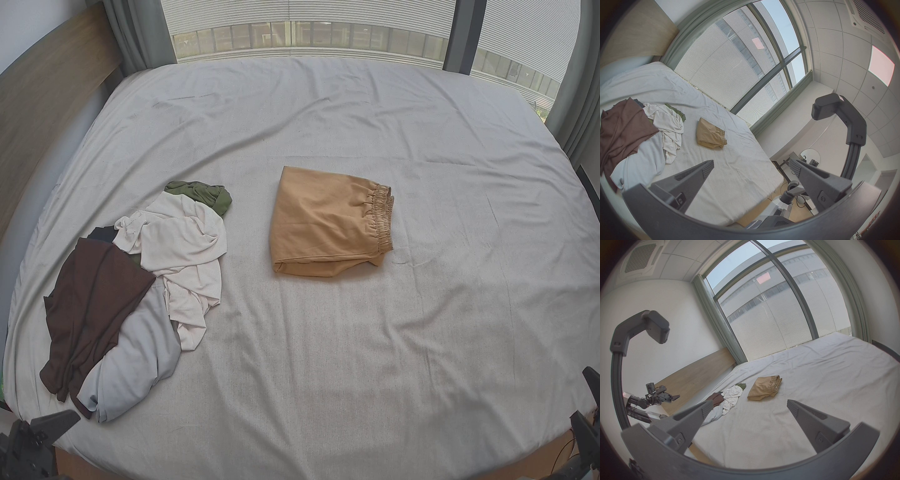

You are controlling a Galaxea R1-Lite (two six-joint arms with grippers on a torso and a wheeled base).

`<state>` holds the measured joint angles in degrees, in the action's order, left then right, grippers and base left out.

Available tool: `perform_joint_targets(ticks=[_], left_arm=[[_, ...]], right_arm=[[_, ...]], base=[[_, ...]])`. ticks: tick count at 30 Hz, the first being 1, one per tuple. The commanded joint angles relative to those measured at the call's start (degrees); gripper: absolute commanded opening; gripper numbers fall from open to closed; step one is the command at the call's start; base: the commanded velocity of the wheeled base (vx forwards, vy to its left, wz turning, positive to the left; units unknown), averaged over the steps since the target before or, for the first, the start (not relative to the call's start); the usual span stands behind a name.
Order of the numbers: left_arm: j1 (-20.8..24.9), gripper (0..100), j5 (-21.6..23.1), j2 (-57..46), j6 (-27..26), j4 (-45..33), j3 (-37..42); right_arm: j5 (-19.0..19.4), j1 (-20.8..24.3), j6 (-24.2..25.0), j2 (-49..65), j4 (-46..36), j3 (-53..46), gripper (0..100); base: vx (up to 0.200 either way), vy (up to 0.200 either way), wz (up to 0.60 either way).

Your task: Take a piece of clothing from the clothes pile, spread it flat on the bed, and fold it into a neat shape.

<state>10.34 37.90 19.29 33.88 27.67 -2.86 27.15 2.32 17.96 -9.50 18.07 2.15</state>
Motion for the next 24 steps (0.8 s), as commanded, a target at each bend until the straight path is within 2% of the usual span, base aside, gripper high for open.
perform_joint_targets(ticks=[1,2,5,6,9,11,12,16,19,20,21,22,24], left_arm=[[-0.8,100,-0.3,-14.0,-0.6,-8.0,-2.3],[-0.8,100,-0.5,-13.9,-1.2,-8.0,-2.2],[-0.8,100,-3.3,-13.8,-3.2,-8.2,-2.4],[-0.8,100,-3.4,-13.8,-3.5,-8.2,-2.4],[-0.8,100,-5.7,-13.8,-9.5,-8.5,-2.0],[-0.9,100,-9.6,-13.8,-15.0,-8.6,-0.2],[-1.4,100,-11.6,-13.8,-17.6,-8.6,0.8],[-3.8,100,-17.2,-13.8,-23.8,-10.3,2.9],[-4.2,100,-20.1,-13.8,-23.9,-11.8,2.9],[-7.0,100,-21.5,-14.3,-24.6,-13.3,2.9],[-7.0,100,-21.5,-14.3,-24.6,-13.3,2.9],[-11.5,100,-20.4,-16.3,-26.8,-17.5,2.9],[-11.4,100,-22.2,-17.5,-29.7,-23.4,2.9]], right_arm=[[-0.7,-2.2,-2.6,9.2,-4.9,-2.1,100],[-2.3,-2.2,-3.8,9.3,-6.1,-2.1,100],[-10.5,-2.2,-8.0,9.3,-8.3,-2.1,100],[-11.2,-2.2,-8.5,9.3,-8.4,-2.1,100],[-19.8,-2.2,-14.4,9.3,-11.2,-2.1,100],[-27.0,-2.1,-17.1,9.3,-13.8,-2.1,100],[-29.0,-2.2,-17.3,9.3,-14.1,-2.1,100],[-29.7,-2.2,-17.6,9.3,-14.2,-2.1,100],[-30.0,-2.1,-17.7,9.3,-14.1,-2.1,100],[-30.0,-2.1,-17.8,9.3,-14.1,-2.1,100],[-30.0,-2.1,-17.8,9.3,-14.1,-2.1,100],[-29.8,-2.1,-18.0,9.3,-14.2,-2.1,100],[-29.6,-2.0,-17.3,9.4,-16.2,-2.1,100]], base=[[0.0,0.0,0.0],[0.0,0.0,0.0],[0.0,0.0,0.0],[0.0,0.0,0.0],[0.0,0.0,0.0],[0.0,0.0,0.0],[0.0,0.0,0.0],[0.0,0.0,0.0],[0.0,0.0,0.0],[0.0,0.0,0.0],[0.0,0.0,0.0],[0.0,0.0,0.0],[0.0,0.0,0.0]])
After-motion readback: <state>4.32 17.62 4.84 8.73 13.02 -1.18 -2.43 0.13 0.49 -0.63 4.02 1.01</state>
